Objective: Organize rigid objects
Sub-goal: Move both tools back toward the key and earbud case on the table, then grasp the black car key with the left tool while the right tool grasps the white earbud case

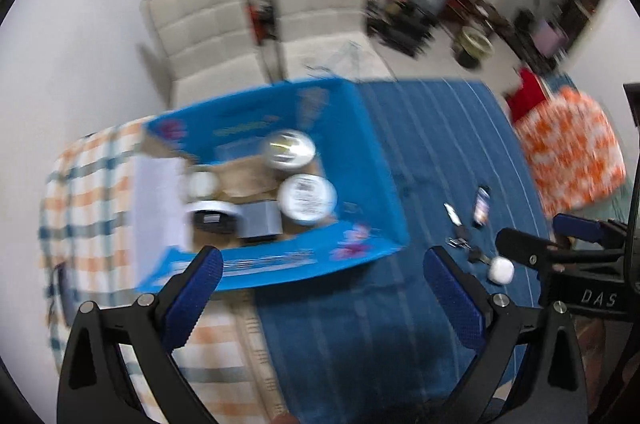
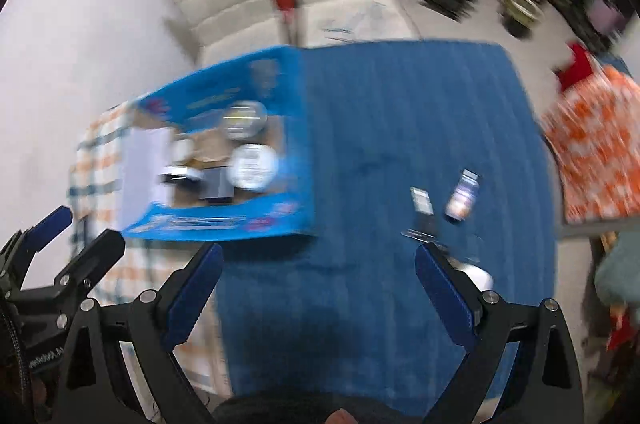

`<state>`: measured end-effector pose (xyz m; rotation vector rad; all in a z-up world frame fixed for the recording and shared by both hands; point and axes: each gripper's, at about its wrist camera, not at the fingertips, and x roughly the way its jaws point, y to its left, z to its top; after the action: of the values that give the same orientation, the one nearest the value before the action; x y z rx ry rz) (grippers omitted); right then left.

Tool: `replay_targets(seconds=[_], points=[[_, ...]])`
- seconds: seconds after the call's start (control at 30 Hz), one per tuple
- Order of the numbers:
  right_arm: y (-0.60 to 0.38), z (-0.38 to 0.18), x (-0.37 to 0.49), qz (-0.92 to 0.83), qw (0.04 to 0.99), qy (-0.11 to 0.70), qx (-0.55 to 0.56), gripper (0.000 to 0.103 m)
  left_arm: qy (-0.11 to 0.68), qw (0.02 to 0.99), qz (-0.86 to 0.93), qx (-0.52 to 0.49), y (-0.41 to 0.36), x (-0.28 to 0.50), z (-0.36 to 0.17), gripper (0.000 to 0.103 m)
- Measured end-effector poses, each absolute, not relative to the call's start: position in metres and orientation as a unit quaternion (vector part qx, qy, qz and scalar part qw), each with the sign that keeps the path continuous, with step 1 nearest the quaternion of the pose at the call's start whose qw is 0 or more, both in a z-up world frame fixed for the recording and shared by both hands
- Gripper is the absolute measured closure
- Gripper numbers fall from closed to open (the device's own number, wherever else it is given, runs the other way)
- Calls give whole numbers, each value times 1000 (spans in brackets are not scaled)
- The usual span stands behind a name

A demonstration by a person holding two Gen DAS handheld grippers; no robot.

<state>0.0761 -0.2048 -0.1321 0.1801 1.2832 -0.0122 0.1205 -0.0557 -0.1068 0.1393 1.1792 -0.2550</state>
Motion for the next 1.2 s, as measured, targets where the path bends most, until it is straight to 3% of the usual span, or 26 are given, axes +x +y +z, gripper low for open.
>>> replay_targets(seconds=[0.27, 0.53, 0.7, 0.73, 0.8, 0.83, 1.2], points=[[-349, -241, 44, -122, 726, 659, 156, 4, 600, 775, -159, 118, -197, 148, -197, 0], [-408, -346, 37, -126, 657, 698, 256, 6, 636, 743, -150, 145, -244, 157, -253, 6], [-405, -364, 38, -110, 656, 708, 238, 11, 648, 736, -130, 149, -236, 155, -270, 6], [-402, -370, 38, -108, 653, 712, 235, 22, 650, 734, -128, 152, -233, 155, -274, 6], [-395, -370, 38, -117, 664, 709, 209, 32, 645, 735, -125, 168, -236, 151, -275, 6], [-391, -368, 38, -127, 671, 706, 186, 42, 646, 734, -127, 168, -238, 150, -276, 6], [-456, -353, 25, -180, 676, 688, 193, 43, 685, 709, -157, 62, -273, 161, -302, 10]])
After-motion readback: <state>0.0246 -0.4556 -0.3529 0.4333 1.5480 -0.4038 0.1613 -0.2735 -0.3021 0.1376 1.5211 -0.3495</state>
